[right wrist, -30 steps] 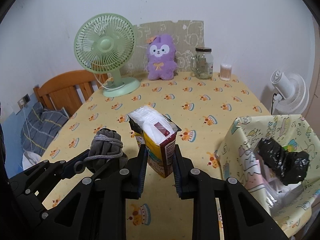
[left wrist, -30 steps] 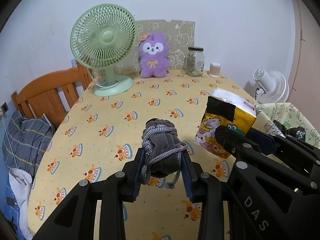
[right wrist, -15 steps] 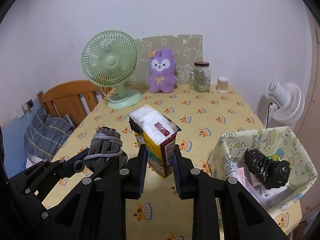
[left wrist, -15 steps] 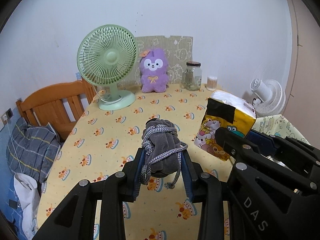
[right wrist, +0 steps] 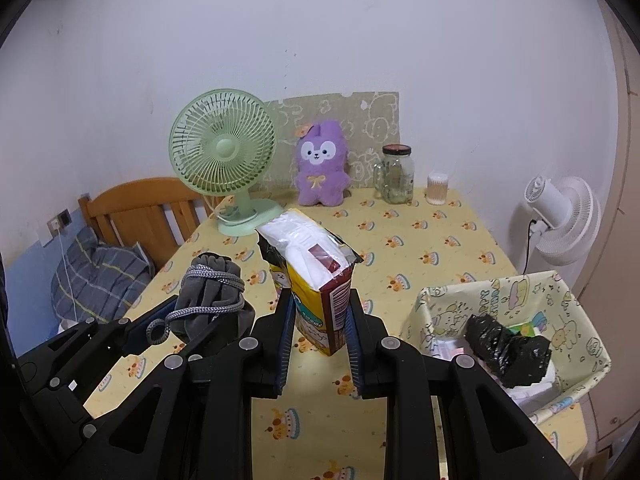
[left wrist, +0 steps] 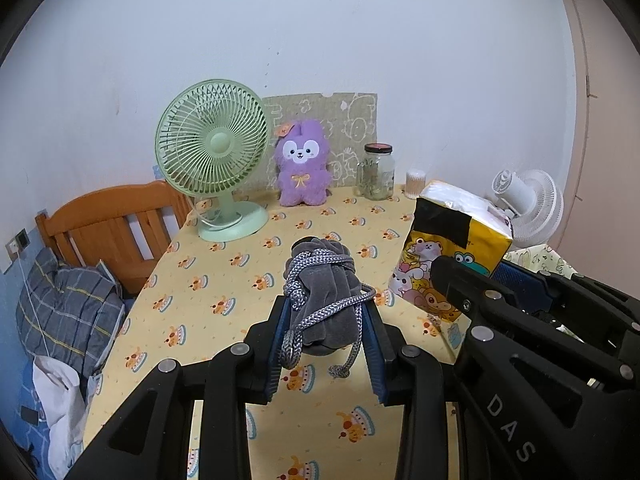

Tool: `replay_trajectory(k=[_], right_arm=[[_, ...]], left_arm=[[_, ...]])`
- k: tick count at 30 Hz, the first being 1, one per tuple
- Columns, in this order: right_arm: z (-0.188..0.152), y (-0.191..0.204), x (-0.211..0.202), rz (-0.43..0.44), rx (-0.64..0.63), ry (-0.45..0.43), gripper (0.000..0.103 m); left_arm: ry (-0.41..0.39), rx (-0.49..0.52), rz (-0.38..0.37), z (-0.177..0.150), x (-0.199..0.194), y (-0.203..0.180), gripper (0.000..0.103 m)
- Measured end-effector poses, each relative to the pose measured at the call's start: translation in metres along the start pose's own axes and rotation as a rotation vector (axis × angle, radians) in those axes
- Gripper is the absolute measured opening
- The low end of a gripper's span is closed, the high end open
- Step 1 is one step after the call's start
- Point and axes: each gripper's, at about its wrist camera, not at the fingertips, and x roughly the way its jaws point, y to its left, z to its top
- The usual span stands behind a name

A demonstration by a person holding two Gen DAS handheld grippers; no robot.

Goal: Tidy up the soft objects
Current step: 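Carry the cord bundle with the left tool while the right tool carries the carton to the paper box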

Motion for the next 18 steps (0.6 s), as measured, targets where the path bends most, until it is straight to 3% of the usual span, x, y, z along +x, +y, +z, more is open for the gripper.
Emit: replay_trajectory(k=[18], right_arm=[[0.004,-0.041,-0.014,-0.058,0.012,-0.02,0.027]], left_arm=[[-0.024,0.025,-0.042,0.008,0.001,-0.043,0.035]])
